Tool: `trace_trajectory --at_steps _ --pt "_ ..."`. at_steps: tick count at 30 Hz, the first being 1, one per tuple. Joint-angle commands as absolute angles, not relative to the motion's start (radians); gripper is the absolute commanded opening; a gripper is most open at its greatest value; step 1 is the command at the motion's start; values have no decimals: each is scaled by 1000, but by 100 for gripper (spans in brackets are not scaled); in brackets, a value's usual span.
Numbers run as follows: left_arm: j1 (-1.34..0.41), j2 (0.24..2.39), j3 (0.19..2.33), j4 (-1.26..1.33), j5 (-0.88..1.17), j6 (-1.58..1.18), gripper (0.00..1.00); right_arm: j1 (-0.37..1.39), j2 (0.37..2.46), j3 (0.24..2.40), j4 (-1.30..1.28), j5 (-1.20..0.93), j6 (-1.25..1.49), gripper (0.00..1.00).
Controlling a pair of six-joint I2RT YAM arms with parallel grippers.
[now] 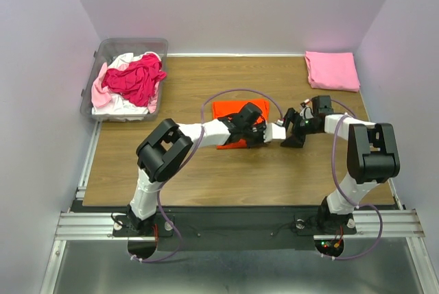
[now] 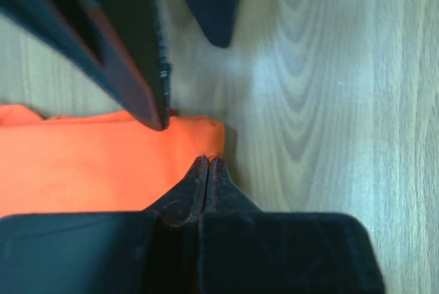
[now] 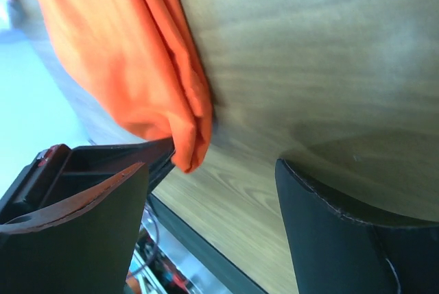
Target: Fold and stack the t-shirts
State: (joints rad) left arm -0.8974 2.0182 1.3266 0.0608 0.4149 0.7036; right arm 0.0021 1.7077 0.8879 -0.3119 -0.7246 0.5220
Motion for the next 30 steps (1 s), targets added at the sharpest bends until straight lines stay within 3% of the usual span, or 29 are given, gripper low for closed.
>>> trace_trajectory --at_steps 1,8,11,30 --pt "-853 1941 1385 49 521 606 0 9 1680 829 -50 -704 667 81" --pt "-836 1925 1414 43 561 552 0 87 1671 772 212 -625 906 81" --pt "-830 1911 1431 49 569 525 0 133 1695 773 284 -540 968 76" --pt "-816 1882 1434 64 629 489 0 163 1968 976 360 -404 1034 57"
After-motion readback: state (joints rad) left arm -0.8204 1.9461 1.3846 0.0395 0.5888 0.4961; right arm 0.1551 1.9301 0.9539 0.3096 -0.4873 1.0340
